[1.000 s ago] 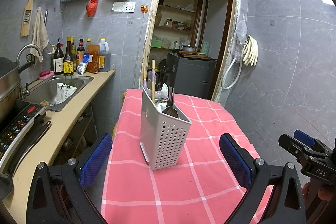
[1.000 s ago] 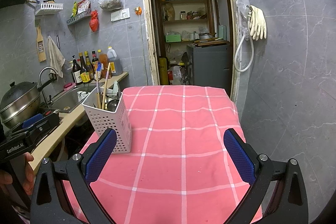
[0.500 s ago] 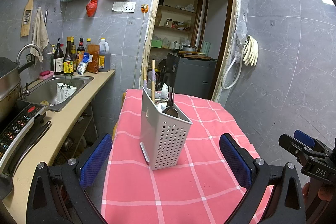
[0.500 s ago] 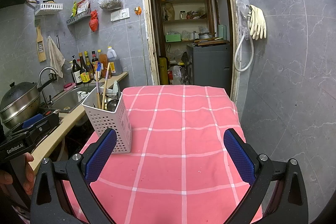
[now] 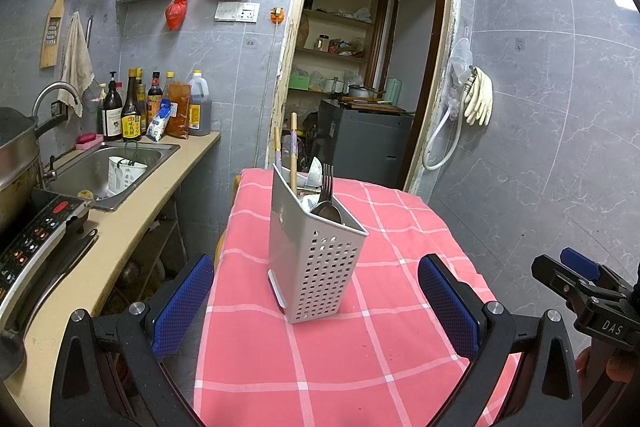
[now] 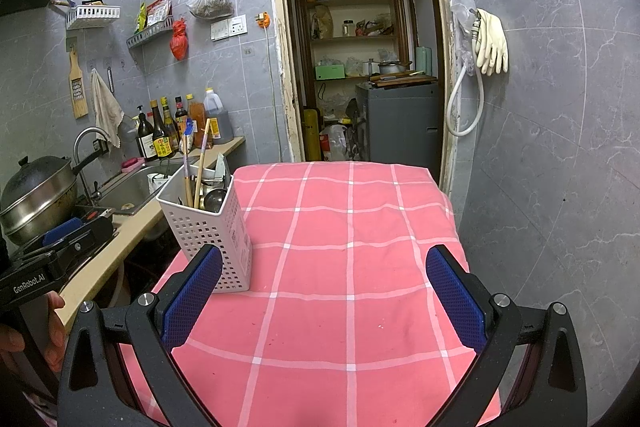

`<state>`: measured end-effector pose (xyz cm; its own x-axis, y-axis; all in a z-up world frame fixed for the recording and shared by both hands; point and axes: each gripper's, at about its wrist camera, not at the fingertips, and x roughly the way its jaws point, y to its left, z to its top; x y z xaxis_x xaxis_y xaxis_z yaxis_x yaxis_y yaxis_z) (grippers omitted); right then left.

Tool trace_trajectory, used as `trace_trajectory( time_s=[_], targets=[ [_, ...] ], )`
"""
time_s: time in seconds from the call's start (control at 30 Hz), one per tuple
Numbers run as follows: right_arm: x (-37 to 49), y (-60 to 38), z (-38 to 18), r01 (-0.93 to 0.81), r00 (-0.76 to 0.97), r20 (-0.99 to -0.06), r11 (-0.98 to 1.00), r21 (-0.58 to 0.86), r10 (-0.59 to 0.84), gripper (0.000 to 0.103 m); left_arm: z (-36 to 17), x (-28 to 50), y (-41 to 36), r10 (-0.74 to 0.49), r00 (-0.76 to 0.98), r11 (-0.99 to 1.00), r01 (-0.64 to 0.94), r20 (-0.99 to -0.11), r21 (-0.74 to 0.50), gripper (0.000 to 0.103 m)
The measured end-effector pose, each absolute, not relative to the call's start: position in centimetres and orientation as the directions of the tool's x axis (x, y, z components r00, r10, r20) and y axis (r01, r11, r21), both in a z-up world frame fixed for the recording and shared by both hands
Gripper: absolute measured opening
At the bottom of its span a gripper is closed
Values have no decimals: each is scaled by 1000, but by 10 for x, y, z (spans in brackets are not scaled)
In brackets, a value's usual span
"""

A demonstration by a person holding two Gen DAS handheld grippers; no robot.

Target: Organize utensils

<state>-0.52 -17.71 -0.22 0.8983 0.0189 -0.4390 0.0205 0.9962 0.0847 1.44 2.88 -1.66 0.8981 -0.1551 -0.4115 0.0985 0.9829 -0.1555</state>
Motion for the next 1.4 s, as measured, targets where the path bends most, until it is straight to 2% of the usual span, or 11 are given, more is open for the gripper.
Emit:
trace_trajectory(
  time_s=[1.4],
  targets=[
    [-9,-168,-4,15,895,-445,996,85,25,100,-19,15,29,-140,892,984,77,-430,-162,103]
  ],
)
